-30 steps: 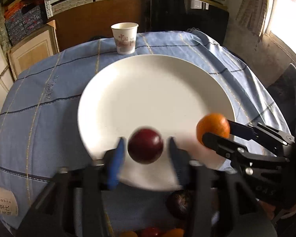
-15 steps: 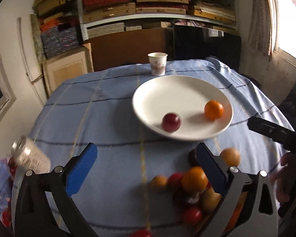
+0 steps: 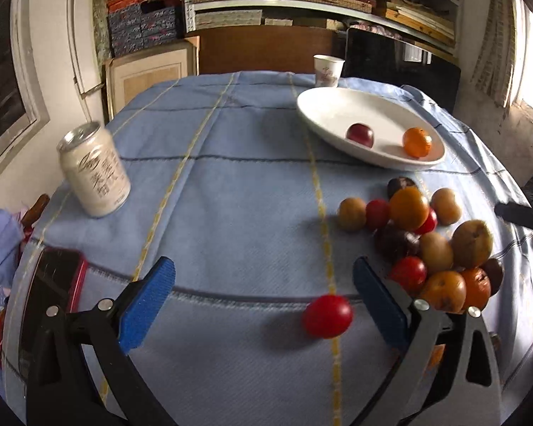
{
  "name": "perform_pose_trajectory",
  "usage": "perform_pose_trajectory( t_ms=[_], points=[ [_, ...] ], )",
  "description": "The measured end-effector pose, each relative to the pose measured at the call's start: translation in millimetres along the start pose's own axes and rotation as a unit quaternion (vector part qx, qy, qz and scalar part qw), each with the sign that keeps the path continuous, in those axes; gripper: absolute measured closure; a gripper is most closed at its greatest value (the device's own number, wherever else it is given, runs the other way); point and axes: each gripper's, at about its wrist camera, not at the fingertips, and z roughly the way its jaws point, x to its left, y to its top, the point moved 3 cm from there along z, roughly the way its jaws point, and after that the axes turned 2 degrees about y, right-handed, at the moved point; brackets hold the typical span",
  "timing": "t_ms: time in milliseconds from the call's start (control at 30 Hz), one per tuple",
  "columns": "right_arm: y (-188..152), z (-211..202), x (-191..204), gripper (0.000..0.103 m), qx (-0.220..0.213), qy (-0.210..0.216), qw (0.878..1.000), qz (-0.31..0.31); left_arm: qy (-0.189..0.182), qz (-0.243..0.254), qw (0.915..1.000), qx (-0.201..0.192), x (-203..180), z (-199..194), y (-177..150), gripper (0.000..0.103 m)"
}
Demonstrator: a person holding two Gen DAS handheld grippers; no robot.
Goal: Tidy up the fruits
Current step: 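Grasp the dark brown round fruit with the right tool while the left grasps a red tomato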
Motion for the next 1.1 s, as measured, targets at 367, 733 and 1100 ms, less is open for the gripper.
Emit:
perform_pose_trajectory(
  t_ms=[367, 733, 1100],
  points=[
    [-60.0, -30.0, 69.0, 0.009, 0.036, 0.095, 0.978, -0.180, 0.001, 0.002, 0.9997, 0.026, 1.7, 4.4, -15.9, 0.004],
    [-94.7, -23.2, 90.3, 0.030, 0.094, 0.064, 0.956, -0.271, 0.000, -0.012, 0.9995, 0.028, 6.9, 5.7, -16.3, 0.004],
    [-108.6, -7.2, 84.6, 0.057, 0.127, 0.029, 0.952, -0.278, -0.002, -0.037, 0.9991, 0.018, 20.0, -0.3, -15.7, 0.004]
  ],
)
